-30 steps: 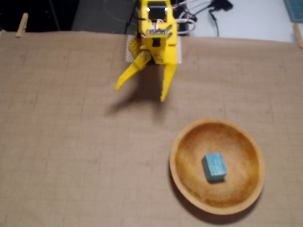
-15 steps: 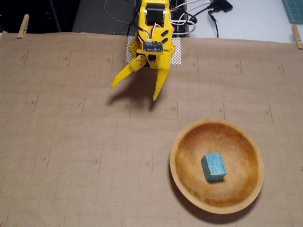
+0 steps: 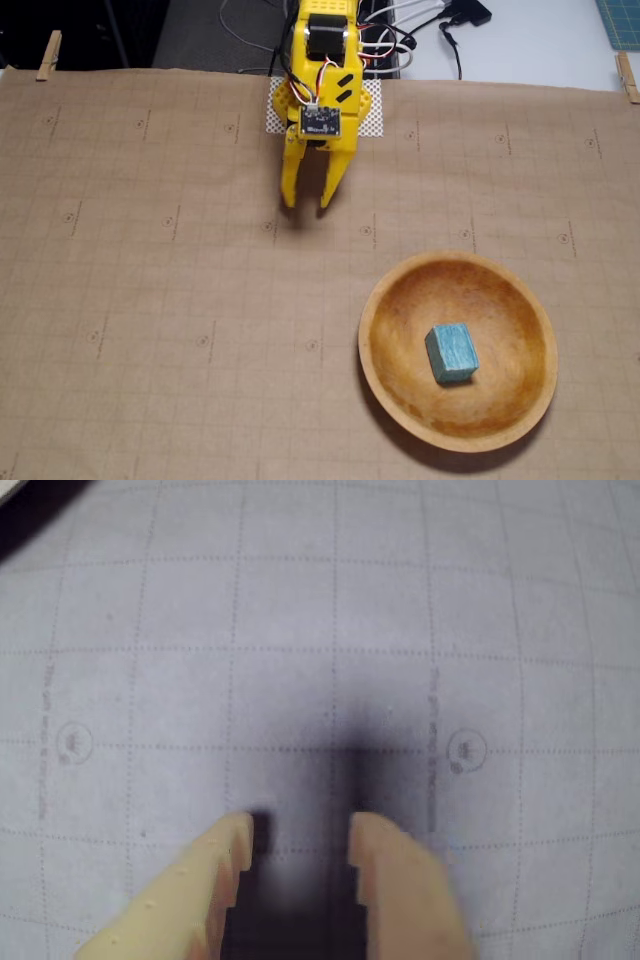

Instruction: Grasp a blue block and put it in the bowl.

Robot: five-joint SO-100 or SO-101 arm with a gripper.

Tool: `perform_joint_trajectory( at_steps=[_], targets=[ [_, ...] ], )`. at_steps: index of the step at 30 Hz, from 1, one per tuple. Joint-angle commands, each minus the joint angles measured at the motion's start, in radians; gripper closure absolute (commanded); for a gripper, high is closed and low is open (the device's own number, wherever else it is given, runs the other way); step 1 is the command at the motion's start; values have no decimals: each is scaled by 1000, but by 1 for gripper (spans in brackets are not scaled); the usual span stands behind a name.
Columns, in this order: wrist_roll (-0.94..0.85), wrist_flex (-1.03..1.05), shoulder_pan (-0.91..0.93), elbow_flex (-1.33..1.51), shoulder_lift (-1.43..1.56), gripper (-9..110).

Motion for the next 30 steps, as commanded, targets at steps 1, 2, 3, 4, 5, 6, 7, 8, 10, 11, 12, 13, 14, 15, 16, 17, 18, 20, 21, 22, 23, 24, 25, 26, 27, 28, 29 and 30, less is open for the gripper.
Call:
perform_joint_trajectory(
  at_steps=[1,2,3,4,5,6,7,8,10,11,12,13,14,15,16,17,18,20,21,22,23,24,25,26,27,28,29,30],
  targets=[
    [-60,11,20,-21,6,102],
    [-84,11,29,-21,6,103],
    [-104,11,41,-21,6,104],
    [-120,12,55,-21,6,104],
    [-129,12,63,-21,5,104],
    [-143,14,72,-21,5,105],
    [-147,14,78,-21,5,105],
    [-149,14,80,-21,5,105],
    [-147,14,81,-21,5,105],
    [-147,12,80,-18,3,105],
    [-146,11,78,-17,3,105],
    [-146,9,78,-17,3,105],
    [-144,9,80,-15,3,105],
    [-135,9,81,-15,3,105],
    [-114,9,78,-15,3,105],
    [-94,9,75,-15,3,105],
    [-80,9,75,-15,3,105],
    [-71,9,75,-15,3,105],
    [-69,9,75,-15,3,105],
    [-69,9,75,-15,3,105],
    [-69,9,75,-15,3,105],
    [-69,9,75,-15,3,105],
    [-69,9,75,-15,3,105],
    [-67,8,75,-15,3,105],
    [-58,8,75,-15,5,105],
    [-67,8,78,-15,5,105],
    [-67,8,86,-15,5,105],
    [-67,8,80,-15,5,105]
  ],
)
